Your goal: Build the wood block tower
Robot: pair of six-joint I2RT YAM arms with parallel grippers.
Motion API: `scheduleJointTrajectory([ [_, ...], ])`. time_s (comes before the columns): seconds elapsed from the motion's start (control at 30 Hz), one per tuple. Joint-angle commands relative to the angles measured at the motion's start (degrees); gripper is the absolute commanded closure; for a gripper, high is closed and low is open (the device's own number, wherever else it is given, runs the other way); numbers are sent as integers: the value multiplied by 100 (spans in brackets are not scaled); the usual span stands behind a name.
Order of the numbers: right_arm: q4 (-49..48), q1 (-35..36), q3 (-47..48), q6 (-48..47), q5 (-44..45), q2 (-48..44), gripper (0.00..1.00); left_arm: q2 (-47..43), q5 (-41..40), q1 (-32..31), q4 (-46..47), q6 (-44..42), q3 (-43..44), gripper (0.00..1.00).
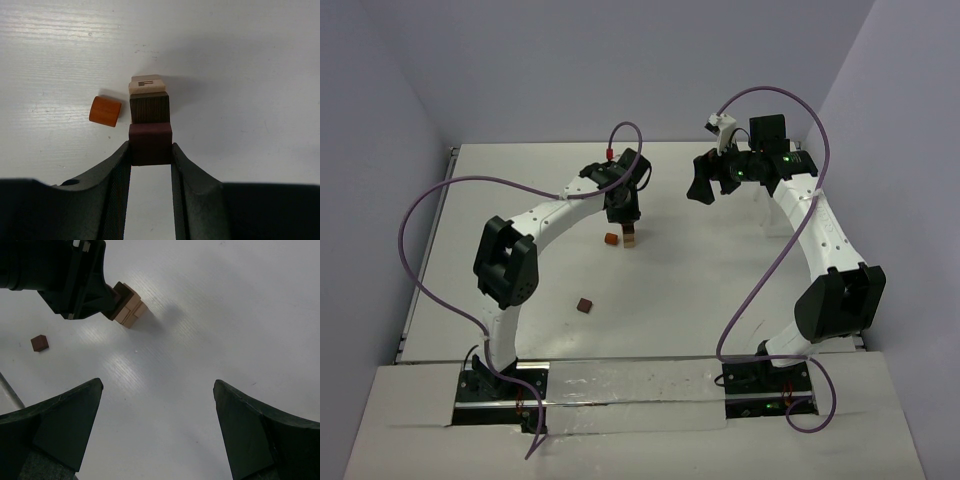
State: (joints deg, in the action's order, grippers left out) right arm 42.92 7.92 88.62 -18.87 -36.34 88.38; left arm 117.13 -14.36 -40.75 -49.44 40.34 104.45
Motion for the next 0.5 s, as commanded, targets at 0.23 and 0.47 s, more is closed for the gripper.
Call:
scheduleJointTrajectory([
  [0.23, 46, -43, 261, 15, -110, 22, 0, 89, -163, 32, 101, 62, 379, 86],
  [0.47, 50, -45, 261, 7, -118, 14, 0, 136, -154, 32, 75, 45, 418, 83],
])
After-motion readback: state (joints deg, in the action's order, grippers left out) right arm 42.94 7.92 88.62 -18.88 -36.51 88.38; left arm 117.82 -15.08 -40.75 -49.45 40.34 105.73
